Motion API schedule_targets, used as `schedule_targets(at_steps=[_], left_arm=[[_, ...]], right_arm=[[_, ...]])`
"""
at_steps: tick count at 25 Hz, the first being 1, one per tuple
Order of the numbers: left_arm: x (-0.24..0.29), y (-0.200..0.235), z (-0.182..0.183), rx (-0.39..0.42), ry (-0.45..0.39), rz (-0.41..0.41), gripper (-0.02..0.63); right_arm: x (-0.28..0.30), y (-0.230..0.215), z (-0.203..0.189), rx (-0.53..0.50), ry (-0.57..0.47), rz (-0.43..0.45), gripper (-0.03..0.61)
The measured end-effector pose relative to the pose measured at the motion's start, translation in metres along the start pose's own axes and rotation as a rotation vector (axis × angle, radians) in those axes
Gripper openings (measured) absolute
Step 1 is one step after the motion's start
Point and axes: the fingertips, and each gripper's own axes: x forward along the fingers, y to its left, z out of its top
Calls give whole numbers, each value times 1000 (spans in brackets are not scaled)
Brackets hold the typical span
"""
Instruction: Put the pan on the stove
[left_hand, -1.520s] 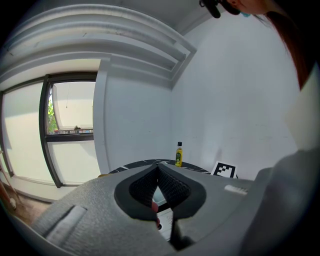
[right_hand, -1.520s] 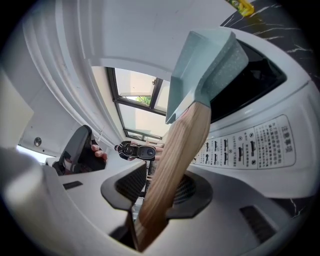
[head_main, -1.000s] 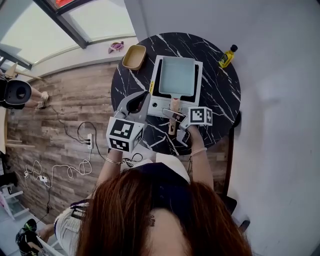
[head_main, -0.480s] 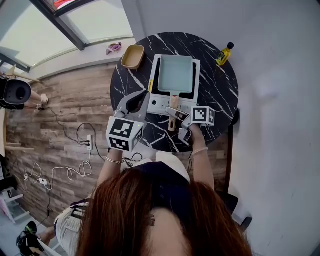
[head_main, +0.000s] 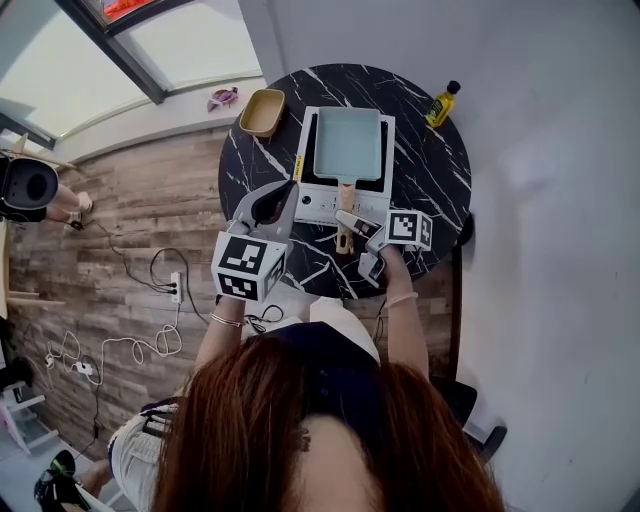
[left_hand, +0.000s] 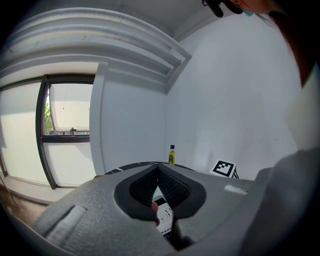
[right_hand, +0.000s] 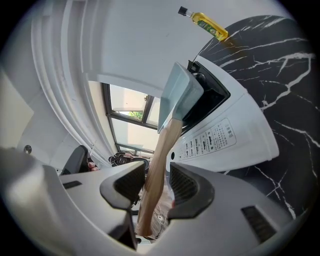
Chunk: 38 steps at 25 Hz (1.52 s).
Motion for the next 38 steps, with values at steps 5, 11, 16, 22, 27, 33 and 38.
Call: schedule_targets(at_steps=[5,11,16,22,27,33,38], left_arm=[[-6,-4,2,0,-10,-4,11],[-19,-5,3,-2,-20,-1,11],[-27,-7,5,-6,-31,-2,11],[-37,-12,6,-7,-44,-7,11],[-46,-10,7,-18,-57,-7,11],[-58,-11,9,-29,-74,-4,11],[-70,-9,11,-42,-93,-2,11]], right_arm=[[-8,0,-1,9,-21,-4,158],[-15,2,-5,6,-44,-23,147],[-24,5,-7,-3,-71,-34,133],[-33,9,-11,-43,-90,-76,127],[-38,15,-11,-56,-119,-92,109],[-45,29,-13,-97,-150,-92,97],[-48,43,-17,-159,-175,-131,81]])
